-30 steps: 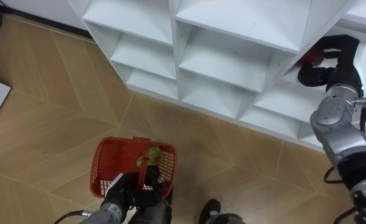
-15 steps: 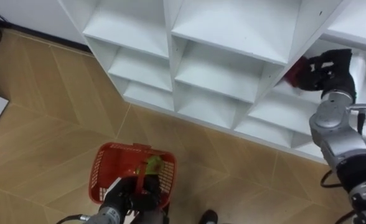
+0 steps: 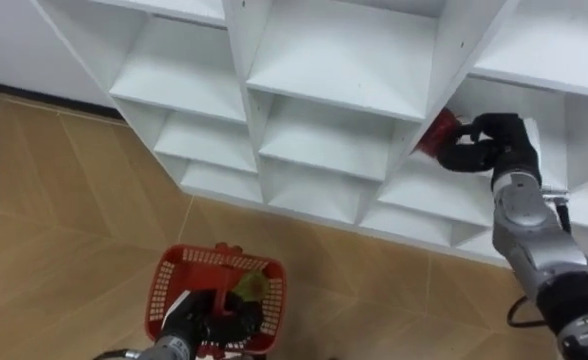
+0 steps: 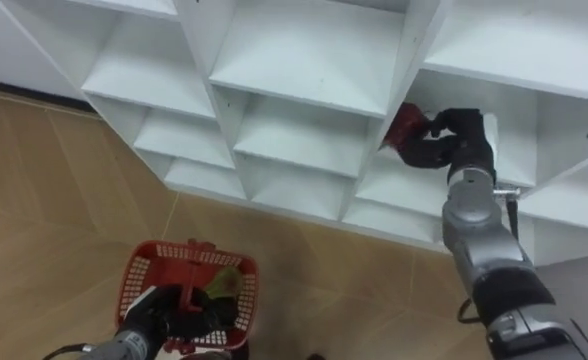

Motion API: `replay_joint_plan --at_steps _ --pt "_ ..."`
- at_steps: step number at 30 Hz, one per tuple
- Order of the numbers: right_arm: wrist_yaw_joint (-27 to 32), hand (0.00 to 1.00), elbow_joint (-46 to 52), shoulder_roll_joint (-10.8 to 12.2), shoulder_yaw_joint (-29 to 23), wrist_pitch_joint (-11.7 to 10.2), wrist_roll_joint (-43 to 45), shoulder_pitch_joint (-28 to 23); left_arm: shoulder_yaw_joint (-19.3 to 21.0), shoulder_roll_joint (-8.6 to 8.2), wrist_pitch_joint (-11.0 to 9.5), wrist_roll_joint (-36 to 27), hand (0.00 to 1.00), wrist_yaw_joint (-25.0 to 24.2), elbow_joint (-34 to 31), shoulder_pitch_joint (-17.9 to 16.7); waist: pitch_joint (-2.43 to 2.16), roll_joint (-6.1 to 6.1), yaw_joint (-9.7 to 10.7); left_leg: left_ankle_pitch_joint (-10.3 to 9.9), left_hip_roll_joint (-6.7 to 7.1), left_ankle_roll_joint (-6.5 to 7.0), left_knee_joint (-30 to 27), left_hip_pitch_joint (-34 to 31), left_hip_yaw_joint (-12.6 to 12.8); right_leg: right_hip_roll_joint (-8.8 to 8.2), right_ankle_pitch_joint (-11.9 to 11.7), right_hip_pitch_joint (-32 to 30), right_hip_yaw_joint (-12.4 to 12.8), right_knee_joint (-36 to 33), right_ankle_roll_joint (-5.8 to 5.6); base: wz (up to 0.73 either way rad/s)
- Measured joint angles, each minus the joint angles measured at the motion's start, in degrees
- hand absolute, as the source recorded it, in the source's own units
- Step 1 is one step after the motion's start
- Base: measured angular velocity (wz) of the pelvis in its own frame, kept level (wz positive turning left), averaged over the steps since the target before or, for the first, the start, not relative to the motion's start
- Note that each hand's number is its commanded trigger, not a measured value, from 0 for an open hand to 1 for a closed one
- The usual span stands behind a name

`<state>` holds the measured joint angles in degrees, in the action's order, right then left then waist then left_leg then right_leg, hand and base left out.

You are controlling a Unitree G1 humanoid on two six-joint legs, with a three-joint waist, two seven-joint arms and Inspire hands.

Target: Collect fruits from the closet

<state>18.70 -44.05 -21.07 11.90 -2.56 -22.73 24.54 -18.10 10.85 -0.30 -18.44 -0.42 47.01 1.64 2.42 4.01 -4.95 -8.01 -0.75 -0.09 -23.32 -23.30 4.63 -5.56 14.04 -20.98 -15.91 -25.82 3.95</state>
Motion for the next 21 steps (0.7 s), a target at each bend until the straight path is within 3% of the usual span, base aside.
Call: replay_joint_plan --at_steps 2,3,5,6,16,21 --pt "0.1 1.00 2.3 0.0 -0.9 -0.5 -2.0 -2.0 0.6 -0.03 0.0 0.1 1.00 0.0 0.8 0.0 -0.61 -0.06 0.6 0.0 -0.06 0.00 0.0 0.1 0.0 0.13 -0.3 0.1 0.3 0.3 -0.07 -0.09" --pt "0.1 0.81 3.5 0.1 -1.7 -0.7 -2.2 -3.2 1.1 -0.19 0.0 0.1 1.00 0.0 1.1 0.0 -0.91 -0.11 1.3 0.0 -0.04 0.00 0.0 0.3 0.1 0.11 -0.4 0.3 0.3 0.4 -0.14 -0.04" --pt "0.3 0.00 4.9 0.2 -2.1 -0.7 -2.3 -5.1 1.7 -0.36 0.0 0.1 1.00 0.0 1.2 -0.2 -1.06 -0.03 1.7 0.0 -0.07 0.01 0.1 1.0 0.5 0.14 -0.5 1.0 0.5 0.6 -0.20 -0.05" --pt "0.2 0.00 5.8 0.3 -2.1 -0.7 -2.3 -6.1 2.4 -0.79 0.0 0.5 1.00 -0.1 1.2 -0.3 -1.37 0.01 1.7 0.0 -0.30 0.01 0.2 1.4 1.2 0.34 -0.7 1.3 0.8 0.9 -0.22 -0.14" --pt "0.1 0.00 7.3 3.2 -4.4 -0.7 -1.3 -9.1 4.7 -1.91 0.0 0.6 1.00 0.6 2.2 -0.7 -1.47 -0.02 3.4 -0.4 -1.73 0.54 2.5 5.0 3.1 2.04 -2.3 4.1 1.6 3.1 0.15 -0.09" --pt "1.8 0.00 8.3 3.3 -5.2 -1.8 1.6 -9.1 5.7 -2.50 -0.1 1.2 1.00 0.8 2.5 -1.0 -1.48 -0.01 3.4 -0.3 -1.90 0.56 2.5 5.0 3.2 2.25 -2.7 4.2 1.8 3.3 0.16 0.00"
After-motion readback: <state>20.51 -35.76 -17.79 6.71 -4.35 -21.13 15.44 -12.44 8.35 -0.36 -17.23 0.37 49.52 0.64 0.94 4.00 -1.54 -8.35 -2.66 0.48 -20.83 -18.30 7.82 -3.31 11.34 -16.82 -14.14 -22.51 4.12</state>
